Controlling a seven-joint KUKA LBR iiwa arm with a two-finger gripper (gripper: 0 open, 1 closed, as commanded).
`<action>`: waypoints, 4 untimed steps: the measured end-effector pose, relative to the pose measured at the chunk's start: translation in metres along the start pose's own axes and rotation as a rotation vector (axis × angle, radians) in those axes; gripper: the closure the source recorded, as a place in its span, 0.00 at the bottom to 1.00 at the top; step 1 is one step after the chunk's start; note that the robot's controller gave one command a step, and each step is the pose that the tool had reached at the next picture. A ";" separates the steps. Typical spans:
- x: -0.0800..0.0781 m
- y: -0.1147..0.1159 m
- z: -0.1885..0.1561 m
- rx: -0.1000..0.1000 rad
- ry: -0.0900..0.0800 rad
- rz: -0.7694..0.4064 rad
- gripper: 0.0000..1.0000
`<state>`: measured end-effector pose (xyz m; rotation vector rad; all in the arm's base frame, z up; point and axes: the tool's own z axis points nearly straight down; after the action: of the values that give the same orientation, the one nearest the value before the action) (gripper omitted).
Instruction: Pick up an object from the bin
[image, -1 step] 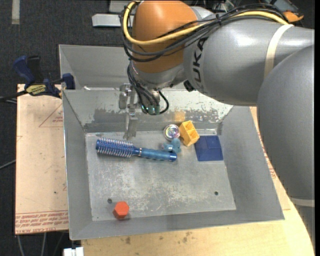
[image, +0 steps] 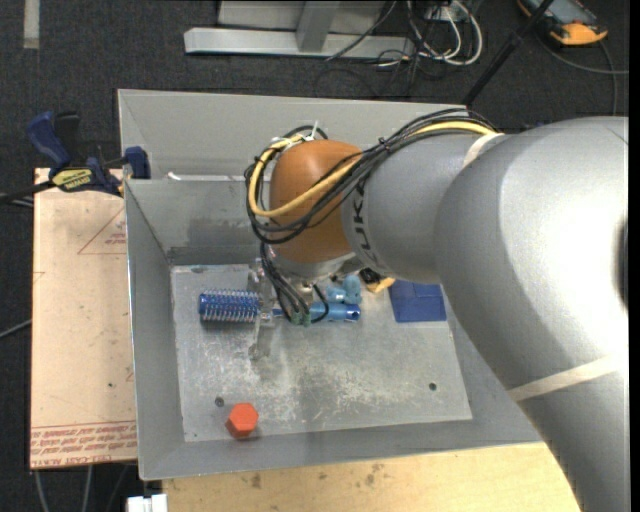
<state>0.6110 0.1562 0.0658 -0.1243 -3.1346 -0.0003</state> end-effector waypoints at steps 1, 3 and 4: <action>0.011 0.017 -0.036 -0.003 -0.009 -0.025 0.00; 0.001 -0.008 -0.003 -0.001 -0.003 0.275 0.00; 0.001 -0.007 -0.003 -0.002 -0.004 0.274 0.00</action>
Offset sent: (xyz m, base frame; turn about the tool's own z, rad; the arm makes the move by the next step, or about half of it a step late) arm -0.0105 0.0157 0.0342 -0.0202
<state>0.6098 0.1491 0.0689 -0.5524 -3.0919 -0.0022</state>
